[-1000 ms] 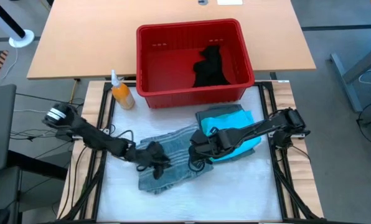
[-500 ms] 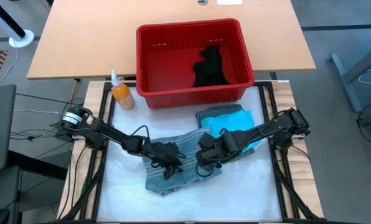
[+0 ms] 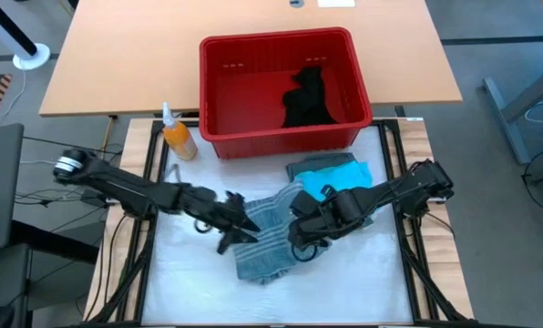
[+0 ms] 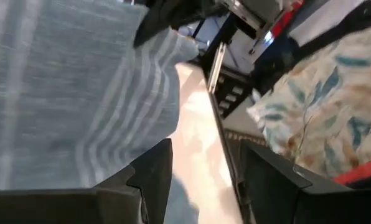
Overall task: Fold Laundry from Bin
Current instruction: Fold the blue patterned polo shirt
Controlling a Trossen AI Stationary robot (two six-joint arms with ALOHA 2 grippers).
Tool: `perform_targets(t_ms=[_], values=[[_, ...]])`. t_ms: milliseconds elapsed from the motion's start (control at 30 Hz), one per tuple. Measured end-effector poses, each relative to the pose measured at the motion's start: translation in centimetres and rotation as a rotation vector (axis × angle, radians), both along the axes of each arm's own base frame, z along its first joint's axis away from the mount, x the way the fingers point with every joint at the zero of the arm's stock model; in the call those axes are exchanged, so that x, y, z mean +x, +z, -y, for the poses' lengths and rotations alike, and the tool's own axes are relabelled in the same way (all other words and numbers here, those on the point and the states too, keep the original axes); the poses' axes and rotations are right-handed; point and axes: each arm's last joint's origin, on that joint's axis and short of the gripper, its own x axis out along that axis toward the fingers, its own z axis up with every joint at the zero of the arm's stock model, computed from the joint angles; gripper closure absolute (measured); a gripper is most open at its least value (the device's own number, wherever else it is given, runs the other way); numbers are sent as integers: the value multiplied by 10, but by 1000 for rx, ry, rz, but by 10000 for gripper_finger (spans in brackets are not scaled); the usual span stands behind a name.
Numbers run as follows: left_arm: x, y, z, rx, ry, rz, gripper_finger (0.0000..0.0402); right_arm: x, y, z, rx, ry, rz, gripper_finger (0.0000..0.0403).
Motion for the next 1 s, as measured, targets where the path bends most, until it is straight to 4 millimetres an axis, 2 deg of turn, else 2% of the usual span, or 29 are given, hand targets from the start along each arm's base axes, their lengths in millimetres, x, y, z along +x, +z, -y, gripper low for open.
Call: perform_targets(t_ms=[133,267,467,600,767,867,1000], values=[[-32,14,-8,36,-7,-61,226,23,-11,-3,14,34,75,368],[-62,22,-15,57,42,-101,226,56,-33,-7,64,101,137,367],[-90,34,-24,74,150,-57,226,94,-64,-13,147,155,228,365],[-96,34,-27,91,200,-69,226,114,-82,-19,221,230,287,364],[-92,29,-27,100,206,-111,226,126,-102,-24,304,277,292,356],[-88,25,-26,104,201,-133,226,127,-102,-24,345,276,288,329],[-82,21,-24,109,207,-155,226,124,-93,-24,370,291,308,269]])
